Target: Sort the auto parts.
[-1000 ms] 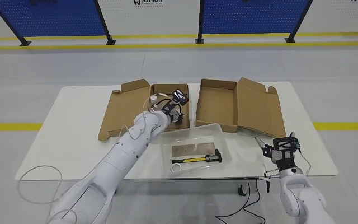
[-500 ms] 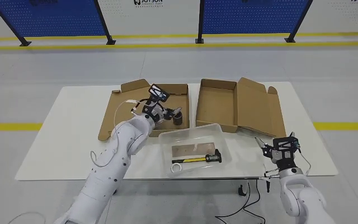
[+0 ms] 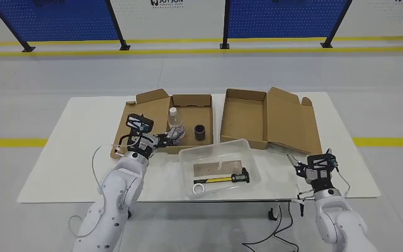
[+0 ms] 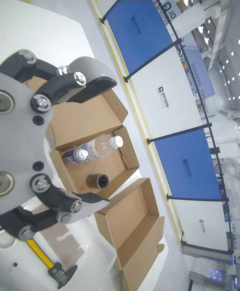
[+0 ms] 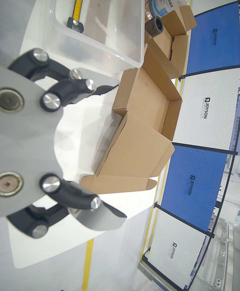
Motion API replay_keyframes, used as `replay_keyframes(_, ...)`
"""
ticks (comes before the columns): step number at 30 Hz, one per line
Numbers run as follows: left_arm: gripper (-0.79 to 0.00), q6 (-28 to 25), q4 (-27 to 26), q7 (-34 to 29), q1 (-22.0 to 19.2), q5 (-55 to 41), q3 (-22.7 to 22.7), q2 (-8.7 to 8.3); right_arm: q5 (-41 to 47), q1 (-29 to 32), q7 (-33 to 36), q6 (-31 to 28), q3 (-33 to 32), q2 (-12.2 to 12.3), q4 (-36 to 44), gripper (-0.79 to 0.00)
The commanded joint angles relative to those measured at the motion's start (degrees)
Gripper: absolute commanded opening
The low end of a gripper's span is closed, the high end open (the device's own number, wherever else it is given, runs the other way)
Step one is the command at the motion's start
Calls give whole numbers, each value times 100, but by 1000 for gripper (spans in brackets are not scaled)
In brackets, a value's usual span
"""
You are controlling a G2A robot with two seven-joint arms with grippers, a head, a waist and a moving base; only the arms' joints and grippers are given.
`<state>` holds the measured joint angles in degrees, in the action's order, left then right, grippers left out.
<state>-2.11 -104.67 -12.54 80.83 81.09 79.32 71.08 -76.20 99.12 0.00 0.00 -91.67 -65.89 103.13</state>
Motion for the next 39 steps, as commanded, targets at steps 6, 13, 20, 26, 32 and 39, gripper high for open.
replay_keyframes(6, 0, 625, -263, 99, 622, 211, 320, -9, 0, 0, 0, 0, 0, 0, 0, 0)
replay_keyframes(13, 0, 981, -601, 235, 1167, 296, 478, -1, 0, 0, 0, 0, 0, 0, 0, 0)
replay_keyframes(20, 0, 981, -601, 235, 1167, 296, 478, -1, 0, 0, 0, 0, 0, 0, 0, 0)
replay_keyframes(26, 0, 981, -601, 235, 1167, 296, 478, -1, 0, 0, 0, 0, 0, 0, 0, 0)
replay_keyframes(32, 0, 981, -601, 235, 1167, 296, 478, -1, 0, 0, 0, 0, 0, 0, 0, 0)
replay_keyframes(39, 0, 981, -601, 235, 1167, 296, 478, -1, -86, -434, 460, -204, 89, -2, 168, 0)
